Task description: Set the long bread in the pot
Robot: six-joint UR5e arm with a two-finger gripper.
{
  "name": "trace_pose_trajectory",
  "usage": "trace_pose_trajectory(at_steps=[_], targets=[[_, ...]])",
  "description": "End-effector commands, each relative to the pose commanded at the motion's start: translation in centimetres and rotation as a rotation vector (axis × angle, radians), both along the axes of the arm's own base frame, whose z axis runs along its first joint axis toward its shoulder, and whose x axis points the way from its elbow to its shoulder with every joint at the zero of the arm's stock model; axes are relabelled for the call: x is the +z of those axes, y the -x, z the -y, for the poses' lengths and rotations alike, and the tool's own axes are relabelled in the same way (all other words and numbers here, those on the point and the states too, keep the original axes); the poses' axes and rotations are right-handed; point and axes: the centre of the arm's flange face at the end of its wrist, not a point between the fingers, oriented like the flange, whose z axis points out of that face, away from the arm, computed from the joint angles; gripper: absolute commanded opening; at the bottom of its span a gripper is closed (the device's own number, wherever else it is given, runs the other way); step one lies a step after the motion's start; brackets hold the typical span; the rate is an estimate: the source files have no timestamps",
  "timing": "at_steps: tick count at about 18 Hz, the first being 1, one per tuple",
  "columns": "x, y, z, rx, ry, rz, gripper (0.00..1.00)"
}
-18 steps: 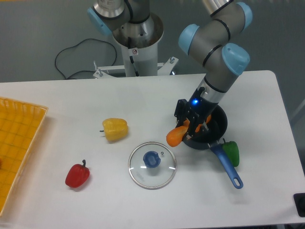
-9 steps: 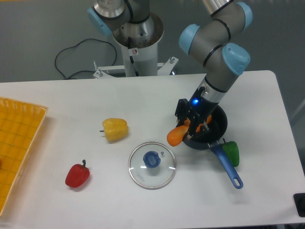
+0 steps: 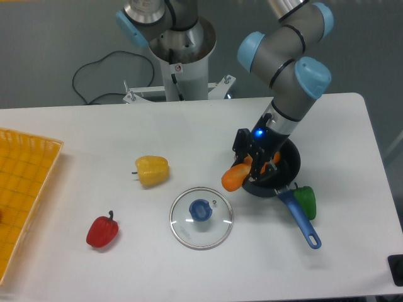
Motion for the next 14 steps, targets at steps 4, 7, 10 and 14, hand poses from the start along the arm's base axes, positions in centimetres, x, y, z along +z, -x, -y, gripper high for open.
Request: trace_pose_trajectory(at_steps=[4,7,10,14], targets=[[0.7,0.3,-0.3,0.020,0.005,0.007,0.91],[1.5,0.6,-0.4,0.041,0.016,0.029,0.99],[1.5,0.6,-0.4,0.046,0.019,0.037,0.99],[1.8,0.3,-0.5,0.052,0.024,0.048,1.00]])
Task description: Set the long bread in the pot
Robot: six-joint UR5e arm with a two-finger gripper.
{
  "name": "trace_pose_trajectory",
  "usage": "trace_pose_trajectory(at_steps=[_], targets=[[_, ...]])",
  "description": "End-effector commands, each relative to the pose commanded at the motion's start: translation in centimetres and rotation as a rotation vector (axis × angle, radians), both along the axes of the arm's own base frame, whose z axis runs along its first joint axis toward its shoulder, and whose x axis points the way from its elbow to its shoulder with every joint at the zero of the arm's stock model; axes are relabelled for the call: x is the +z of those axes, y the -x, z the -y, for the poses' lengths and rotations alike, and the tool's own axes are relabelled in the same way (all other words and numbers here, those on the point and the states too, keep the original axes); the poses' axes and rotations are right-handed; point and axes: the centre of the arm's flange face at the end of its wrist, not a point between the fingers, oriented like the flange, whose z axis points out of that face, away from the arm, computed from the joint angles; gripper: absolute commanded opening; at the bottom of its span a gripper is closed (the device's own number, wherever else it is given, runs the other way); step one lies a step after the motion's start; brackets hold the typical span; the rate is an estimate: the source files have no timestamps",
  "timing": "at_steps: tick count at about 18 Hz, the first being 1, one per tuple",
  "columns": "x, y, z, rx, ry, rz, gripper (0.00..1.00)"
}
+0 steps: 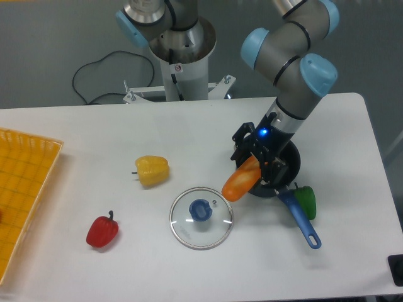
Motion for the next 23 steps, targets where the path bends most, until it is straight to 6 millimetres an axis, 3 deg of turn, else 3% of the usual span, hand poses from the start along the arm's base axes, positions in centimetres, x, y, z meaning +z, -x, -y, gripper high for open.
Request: trace_pose_trajectory(at_steps=[12,15,18,23], targets=[[3.0,-1.4,-0.9,0.025,0.001,-0.024,1.00],[3.7,-1.4,-0.3,0.021,0.088,-0.084,1.00],[4.9,-2.3,-2.1,-0.025,0.153,-0.147,1.00],[6.3,-3.2,-2.4,-0.047,0.228,-0.222,1.00]])
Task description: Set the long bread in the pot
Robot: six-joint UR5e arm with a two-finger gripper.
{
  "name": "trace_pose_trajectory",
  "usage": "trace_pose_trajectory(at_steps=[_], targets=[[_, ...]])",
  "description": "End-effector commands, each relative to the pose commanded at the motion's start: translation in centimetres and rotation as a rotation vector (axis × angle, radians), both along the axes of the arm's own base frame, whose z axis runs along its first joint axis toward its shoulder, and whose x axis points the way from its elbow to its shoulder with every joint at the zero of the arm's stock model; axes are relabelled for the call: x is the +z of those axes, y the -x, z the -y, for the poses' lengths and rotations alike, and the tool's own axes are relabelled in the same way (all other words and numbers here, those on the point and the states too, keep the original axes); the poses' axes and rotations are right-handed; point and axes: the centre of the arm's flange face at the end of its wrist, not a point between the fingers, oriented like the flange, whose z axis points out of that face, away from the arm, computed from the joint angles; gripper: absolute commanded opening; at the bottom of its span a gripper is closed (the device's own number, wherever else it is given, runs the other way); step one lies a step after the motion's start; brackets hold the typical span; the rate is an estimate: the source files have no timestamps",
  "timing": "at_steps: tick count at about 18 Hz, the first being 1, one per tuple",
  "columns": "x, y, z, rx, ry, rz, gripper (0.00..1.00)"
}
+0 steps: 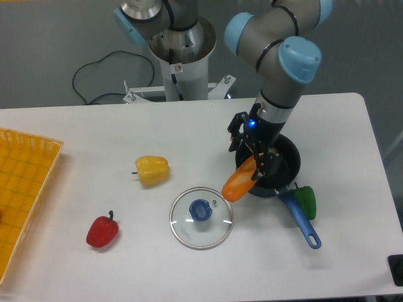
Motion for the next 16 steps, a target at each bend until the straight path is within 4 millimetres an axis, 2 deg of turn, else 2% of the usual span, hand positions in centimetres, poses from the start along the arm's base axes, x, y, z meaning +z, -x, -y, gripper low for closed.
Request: trace_pose_trajectory(at_steps=[3,6,12,16], targets=[[2.3,-0.8,-2.3,-0.050,0.090,-0.108,1.00],[2.4,-2.5,-4.0,-0.097,0.173,-0.168,1.00],[3.4,-4.1,-5.0,-0.081,0.160,-0.176,1.00],[3.3,-4.6,-5.5,-0.065,0.160,-0.171,1.00]])
